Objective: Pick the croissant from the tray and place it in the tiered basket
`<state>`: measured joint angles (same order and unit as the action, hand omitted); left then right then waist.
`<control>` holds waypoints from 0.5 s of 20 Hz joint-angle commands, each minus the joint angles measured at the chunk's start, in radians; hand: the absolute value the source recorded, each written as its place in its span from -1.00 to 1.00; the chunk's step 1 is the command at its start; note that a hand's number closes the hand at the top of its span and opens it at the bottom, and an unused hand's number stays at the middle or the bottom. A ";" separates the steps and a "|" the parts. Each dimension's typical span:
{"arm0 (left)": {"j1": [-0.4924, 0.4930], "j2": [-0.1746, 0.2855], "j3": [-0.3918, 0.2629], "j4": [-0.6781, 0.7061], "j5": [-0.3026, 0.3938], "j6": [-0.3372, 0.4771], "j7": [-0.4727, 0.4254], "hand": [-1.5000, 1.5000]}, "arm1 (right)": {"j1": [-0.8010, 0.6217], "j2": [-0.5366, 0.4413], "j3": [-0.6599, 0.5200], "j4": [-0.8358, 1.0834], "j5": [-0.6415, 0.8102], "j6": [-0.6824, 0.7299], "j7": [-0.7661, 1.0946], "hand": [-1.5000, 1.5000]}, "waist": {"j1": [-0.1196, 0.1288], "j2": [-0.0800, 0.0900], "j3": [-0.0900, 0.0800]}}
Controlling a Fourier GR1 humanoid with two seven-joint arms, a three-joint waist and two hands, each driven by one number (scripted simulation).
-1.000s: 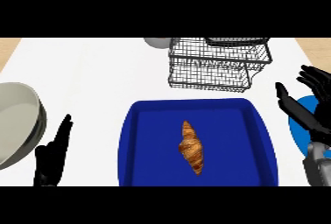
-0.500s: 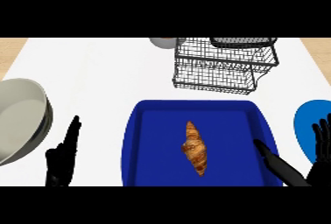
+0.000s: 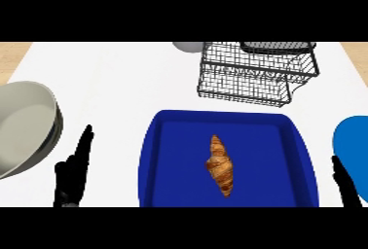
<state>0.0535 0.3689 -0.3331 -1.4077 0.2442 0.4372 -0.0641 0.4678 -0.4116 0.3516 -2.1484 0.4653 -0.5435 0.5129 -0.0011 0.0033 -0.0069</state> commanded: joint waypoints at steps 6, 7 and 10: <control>-0.021 -0.040 -0.026 0.031 -0.006 -0.010 0.025 0.00 | -0.099 0.014 0.138 -0.128 0.462 0.221 0.535 -1.00 | 0.026 0.004 -0.003; -0.025 -0.031 -0.018 0.030 0.000 -0.017 0.038 0.00 | -0.119 0.017 0.145 -0.182 0.489 0.283 0.607 -1.00 | 0.023 0.003 -0.003; -0.025 -0.045 -0.042 0.043 -0.014 -0.032 0.027 0.00 | -0.257 0.115 0.209 -0.083 0.587 0.394 0.725 -1.00 | 0.035 0.005 0.000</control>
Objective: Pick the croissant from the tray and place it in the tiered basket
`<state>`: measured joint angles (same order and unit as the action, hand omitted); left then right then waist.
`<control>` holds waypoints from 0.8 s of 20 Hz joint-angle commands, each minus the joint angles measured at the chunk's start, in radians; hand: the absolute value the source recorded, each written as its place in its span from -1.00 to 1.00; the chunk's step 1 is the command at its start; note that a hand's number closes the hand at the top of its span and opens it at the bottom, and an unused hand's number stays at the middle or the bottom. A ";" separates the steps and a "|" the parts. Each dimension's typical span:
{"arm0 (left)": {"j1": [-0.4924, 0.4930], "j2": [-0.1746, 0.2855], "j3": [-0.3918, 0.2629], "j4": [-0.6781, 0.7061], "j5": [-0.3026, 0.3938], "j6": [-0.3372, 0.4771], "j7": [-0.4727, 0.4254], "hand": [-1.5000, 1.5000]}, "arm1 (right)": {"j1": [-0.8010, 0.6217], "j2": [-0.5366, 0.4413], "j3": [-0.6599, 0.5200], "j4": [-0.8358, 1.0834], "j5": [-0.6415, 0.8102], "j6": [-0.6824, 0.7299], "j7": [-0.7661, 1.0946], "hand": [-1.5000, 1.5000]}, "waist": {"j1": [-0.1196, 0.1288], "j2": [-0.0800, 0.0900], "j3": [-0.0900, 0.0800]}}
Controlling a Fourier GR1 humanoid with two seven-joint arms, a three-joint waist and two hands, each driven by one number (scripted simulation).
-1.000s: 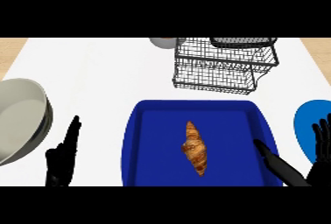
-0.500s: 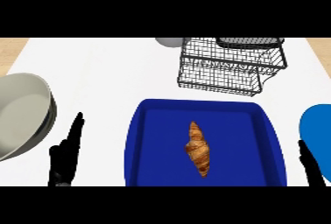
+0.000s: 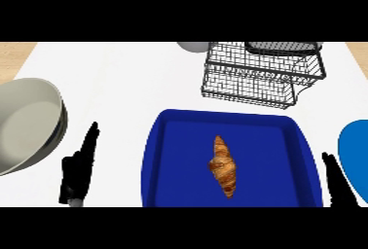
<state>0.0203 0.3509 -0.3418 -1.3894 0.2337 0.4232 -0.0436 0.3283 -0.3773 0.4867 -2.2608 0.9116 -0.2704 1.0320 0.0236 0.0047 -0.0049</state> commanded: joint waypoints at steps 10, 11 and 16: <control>0.005 -0.045 -0.016 0.019 -0.021 0.010 0.019 0.00 | -0.288 0.371 0.174 0.255 0.319 0.418 0.362 -1.00 | -0.008 -0.001 0.001; 0.040 -0.018 -0.014 -0.011 -0.014 -0.011 0.013 0.00 | -0.302 0.372 0.169 0.301 0.330 0.404 0.380 -1.00 | 0.003 -0.002 0.002; 0.000 -0.010 0.034 0.002 0.016 -0.033 0.044 0.00 | -0.374 0.375 0.168 0.327 0.262 0.411 0.452 -1.00 | -0.010 -0.003 0.003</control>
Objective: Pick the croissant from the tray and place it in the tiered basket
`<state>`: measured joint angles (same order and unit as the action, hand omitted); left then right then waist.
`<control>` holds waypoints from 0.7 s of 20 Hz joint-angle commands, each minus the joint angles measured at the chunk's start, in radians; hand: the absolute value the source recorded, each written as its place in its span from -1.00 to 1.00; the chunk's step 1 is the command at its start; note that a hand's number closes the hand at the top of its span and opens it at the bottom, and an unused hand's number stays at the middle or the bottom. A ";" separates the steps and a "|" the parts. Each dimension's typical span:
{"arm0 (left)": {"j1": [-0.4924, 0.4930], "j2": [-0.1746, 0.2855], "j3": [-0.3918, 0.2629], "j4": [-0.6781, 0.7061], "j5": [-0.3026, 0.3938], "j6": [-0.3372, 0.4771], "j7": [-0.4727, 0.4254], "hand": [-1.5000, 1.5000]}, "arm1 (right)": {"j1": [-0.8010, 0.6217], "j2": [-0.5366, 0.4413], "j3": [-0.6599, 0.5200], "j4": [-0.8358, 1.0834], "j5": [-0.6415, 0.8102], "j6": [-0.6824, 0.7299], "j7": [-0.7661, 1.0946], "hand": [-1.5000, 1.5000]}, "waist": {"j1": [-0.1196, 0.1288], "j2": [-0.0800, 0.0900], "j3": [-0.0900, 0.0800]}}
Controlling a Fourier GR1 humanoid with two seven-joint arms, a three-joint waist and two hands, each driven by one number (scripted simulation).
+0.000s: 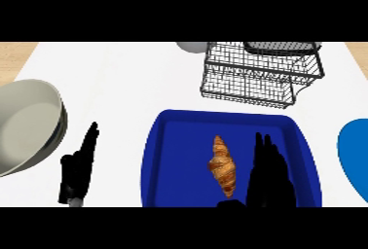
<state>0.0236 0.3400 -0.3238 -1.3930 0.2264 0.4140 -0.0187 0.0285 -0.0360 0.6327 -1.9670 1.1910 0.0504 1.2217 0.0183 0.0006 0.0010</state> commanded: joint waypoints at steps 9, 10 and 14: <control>-0.021 -0.047 -0.007 0.023 -0.016 0.001 0.016 0.00 | -0.180 0.035 -0.029 0.204 -0.161 0.106 0.266 -1.00 | -0.006 0.004 -0.003; 0.026 -0.029 -0.012 0.014 -0.030 0.001 -0.012 0.00 | -0.167 0.035 -0.044 0.200 -0.170 0.130 0.266 -1.00 | -0.003 0.001 -0.003; 0.012 -0.011 0.011 -0.013 0.000 -0.029 0.034 0.00 | -0.182 0.035 -0.056 0.262 -0.203 0.106 0.266 -1.00 | -0.001 0.001 -0.002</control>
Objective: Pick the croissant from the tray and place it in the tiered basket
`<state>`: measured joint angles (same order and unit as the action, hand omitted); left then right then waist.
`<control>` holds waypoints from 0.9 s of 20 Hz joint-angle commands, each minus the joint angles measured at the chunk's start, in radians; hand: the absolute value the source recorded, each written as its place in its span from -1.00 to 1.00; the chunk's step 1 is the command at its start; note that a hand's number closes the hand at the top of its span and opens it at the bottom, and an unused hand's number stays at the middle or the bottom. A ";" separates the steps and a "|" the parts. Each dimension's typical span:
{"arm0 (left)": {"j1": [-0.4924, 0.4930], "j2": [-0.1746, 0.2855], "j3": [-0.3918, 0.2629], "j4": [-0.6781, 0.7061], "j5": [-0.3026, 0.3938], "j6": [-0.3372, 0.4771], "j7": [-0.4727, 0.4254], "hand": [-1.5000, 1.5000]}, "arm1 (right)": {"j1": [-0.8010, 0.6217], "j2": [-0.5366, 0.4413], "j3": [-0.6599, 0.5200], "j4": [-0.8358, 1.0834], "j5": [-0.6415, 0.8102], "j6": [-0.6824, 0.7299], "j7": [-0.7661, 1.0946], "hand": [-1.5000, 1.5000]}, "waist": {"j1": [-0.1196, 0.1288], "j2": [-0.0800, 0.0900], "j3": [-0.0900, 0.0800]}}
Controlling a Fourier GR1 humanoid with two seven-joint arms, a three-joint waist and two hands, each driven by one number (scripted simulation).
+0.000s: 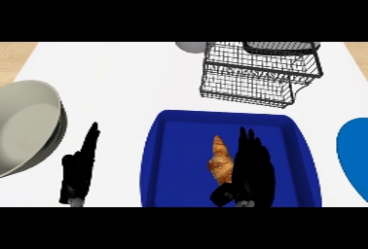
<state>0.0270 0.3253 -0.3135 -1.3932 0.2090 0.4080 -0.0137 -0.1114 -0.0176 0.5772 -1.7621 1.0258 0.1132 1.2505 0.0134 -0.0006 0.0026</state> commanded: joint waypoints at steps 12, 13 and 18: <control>0.034 -0.013 0.005 -0.011 -0.005 -0.023 0.020 0.00 | -0.086 0.017 -0.080 0.109 -0.133 0.080 0.222 -1.00 | -0.009 -0.001 -0.003; -0.002 -0.021 0.010 0.041 -0.015 -0.027 0.004 0.00 | -0.118 0.017 -0.043 0.179 -0.150 0.022 0.237 -1.00 | -0.004 0.003 -0.004; -0.011 -0.045 0.020 0.068 -0.021 -0.021 -0.015 0.00 | -0.079 0.017 -0.064 0.130 -0.181 0.023 0.237 -1.00 | -0.017 0.001 -0.004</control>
<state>0.0334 0.3037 -0.2971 -1.3834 0.1853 0.3985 -0.0211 -0.1791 -0.0168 0.5123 -1.6178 0.8738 0.1131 1.2531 0.0058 -0.0033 0.0037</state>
